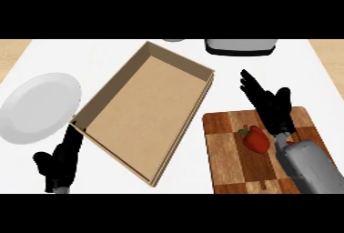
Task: Pick the bell pepper from the cutting board and place it in the cardboard box
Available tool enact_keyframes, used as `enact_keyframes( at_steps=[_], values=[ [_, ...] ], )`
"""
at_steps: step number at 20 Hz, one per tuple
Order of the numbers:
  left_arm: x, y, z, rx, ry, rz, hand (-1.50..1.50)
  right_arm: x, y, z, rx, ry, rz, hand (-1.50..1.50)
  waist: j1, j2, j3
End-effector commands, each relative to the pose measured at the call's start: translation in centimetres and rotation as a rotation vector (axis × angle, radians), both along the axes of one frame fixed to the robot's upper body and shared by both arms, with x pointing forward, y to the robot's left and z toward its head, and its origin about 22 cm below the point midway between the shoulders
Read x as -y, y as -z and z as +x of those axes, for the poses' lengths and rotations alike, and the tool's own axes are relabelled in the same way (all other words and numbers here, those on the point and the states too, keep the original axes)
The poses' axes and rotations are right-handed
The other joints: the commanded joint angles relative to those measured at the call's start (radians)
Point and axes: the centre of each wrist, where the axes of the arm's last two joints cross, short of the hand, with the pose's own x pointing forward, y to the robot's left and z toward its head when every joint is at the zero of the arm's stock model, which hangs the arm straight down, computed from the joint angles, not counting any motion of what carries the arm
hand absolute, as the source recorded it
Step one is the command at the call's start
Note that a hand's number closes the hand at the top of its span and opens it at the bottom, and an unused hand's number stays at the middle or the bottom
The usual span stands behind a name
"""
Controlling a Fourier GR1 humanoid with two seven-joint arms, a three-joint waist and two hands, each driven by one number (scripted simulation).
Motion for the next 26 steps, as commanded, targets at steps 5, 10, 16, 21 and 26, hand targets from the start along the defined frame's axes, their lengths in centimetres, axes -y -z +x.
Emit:
enact_keyframes(
  at_steps=[5, 10, 16, 21, 26],
  values=[
    [-7.3, -4.6, 2.3, 0.06, -0.045, 0.384, 0.0, -0.7, -2.1, 0.0, 0.075, -0.618, 0.161, -1.5, 0.015, 0.038, 0.014],
    [-7.9, -4.4, 2.4, 0.011, -0.027, 0.433, 0.0, 0.1, -7.6, 0.1, 0.375, -0.964, -0.335, -1.5, 0.007, 0.039, 0.013],
    [-7.9, -6.7, 4.1, 0.012, -0.004, 0.452, 0.0, 8.6, -3.6, 1.4, 0.371, -0.985, 0.099, -1.5, 0.029, 0.057, 0.014],
    [-7.4, -6.2, 4.8, 0.021, 0.003, 0.453, 0.0, 9.7, -6.8, 3.2, 0.52, -1.036, -0.095, -1.5, 0.045, 0.058, 0.011],
    [-6.9, -7.3, 5.9, 0.016, 0.022, 0.467, 0.0, 8.9, -7.9, 3.1, 0.54, -1.203, -0.457, -1.5, 0.049, 0.051, 0.008]
  ],
)
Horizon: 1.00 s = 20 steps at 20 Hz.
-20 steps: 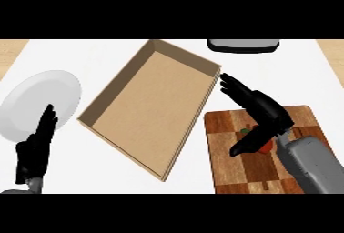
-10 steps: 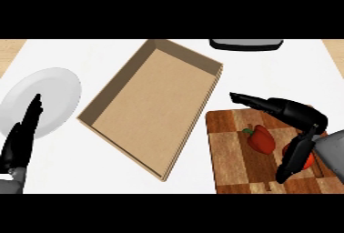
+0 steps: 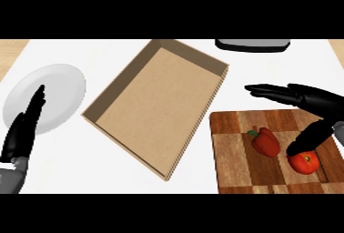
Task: Pick the bell pepper from the cutting board and place it in the cardboard box
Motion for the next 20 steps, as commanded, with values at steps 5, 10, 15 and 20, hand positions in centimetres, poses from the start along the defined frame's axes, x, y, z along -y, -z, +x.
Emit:
enact_keyframes(
  at_steps=[5, 10, 15, 20],
  values=[
    [1.5, -0.3, 1.3, -0.014, 0.008, 0.004, 0.0, -0.1, 0.1, 1.2, 0.096, -0.297, -0.332, -1.5, 0.001, -0.008, -0.005],
    [-0.8, -0.1, 0.5, -0.037, -0.013, 0.01, 0.0, -1.1, 1.1, 2.5, 0.163, -0.373, -0.525, -1.5, -0.005, -0.013, -0.007],
    [-1.8, -1.2, 0.5, -0.037, -0.028, 0.005, 0.0, -2.9, 2.7, 3.6, 0.119, -0.423, -0.583, -1.5, -0.022, -0.021, -0.007],
    [-1.0, 0.9, 1.3, -0.049, -0.039, -0.006, 0.0, -5.1, 3.7, 5.3, 0.195, -0.428, -0.622, -1.5, -0.044, -0.021, -0.008]
  ],
)
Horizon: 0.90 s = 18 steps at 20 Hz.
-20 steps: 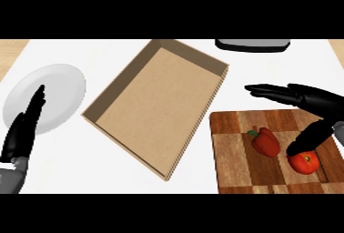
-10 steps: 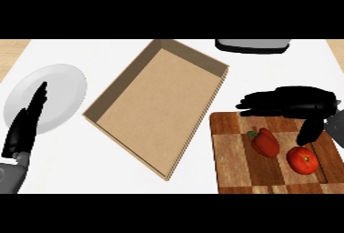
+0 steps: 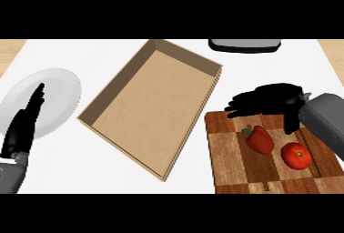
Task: Pick the bell pepper from the cutting board and place it in the cardboard box
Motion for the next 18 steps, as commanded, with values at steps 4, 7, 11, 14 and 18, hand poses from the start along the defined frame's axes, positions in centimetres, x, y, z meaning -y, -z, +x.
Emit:
enact_keyframes(
  at_steps=[4, 7, 11, 14, 18],
  values=[
    [-0.4, -0.1, -0.6, -0.002, -0.01, 0.001, 0.0, -1.1, 0.9, 2.0, -0.084, -0.094, -0.006, -1.5, -0.006, -0.003, 0.0],
    [-1.7, 0.5, -0.9, -0.006, -0.015, -0.003, 0.0, -1.9, 2.9, 0.4, -0.067, -0.101, -0.022, -1.5, -0.025, -0.007, -0.001],
    [-2.3, 0.0, -0.9, 0.003, -0.039, 0.005, 0.0, -2.8, 1.7, 0.8, -0.113, -0.126, 0.008, -1.5, -0.026, -0.008, -0.001],
    [-0.3, -0.9, 0.0, 0.005, -0.03, -0.009, 0.0, -2.6, 1.4, 1.1, -0.149, -0.153, 0.034, -1.5, -0.023, -0.007, 0.0],
    [0.0, 0.1, -1.3, -0.008, -0.024, 0.008, 0.0, -0.9, 1.3, -0.1, -0.163, -0.183, 0.04, -1.5, -0.025, -0.01, 0.0]
  ],
)
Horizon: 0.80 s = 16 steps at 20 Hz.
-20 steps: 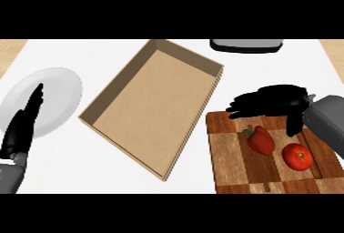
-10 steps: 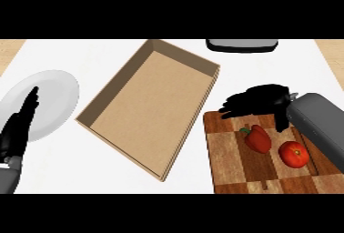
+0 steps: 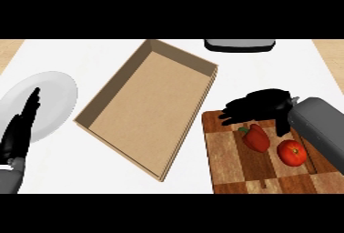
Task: Pick the bell pepper from the cutting board and place it in the cardboard box
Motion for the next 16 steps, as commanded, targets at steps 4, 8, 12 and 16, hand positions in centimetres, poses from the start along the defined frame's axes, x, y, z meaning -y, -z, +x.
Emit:
enact_keyframes(
  at_steps=[4, 8, 12, 16],
  values=[
    [-1.5, -0.1, -0.1, -0.008, -0.005, -0.003, 0.0, 1.6, -0.6, -1.2, -0.147, -0.126, 0.045, -1.5, -0.007, -0.001, -0.001],
    [-0.8, -0.8, -1.5, -0.002, -0.005, 0.007, 0.0, 0.5, -1.3, -1.9, -0.082, -0.105, -0.054, -1.5, -0.003, -0.005, 0.0],
    [-0.1, -0.2, -0.8, 0.003, 0.01, -0.012, 0.0, -2.0, 1.1, -3.1, -0.06, -0.068, -0.11, -1.5, -0.002, -0.003, 0.0],
    [0.0, 1.3, -1.0, 0.004, -0.012, 0.001, 0.0, -1.9, 4.0, -3.9, -0.052, -0.053, -0.106, -1.5, -0.002, 0.0, 0.0]
  ],
)
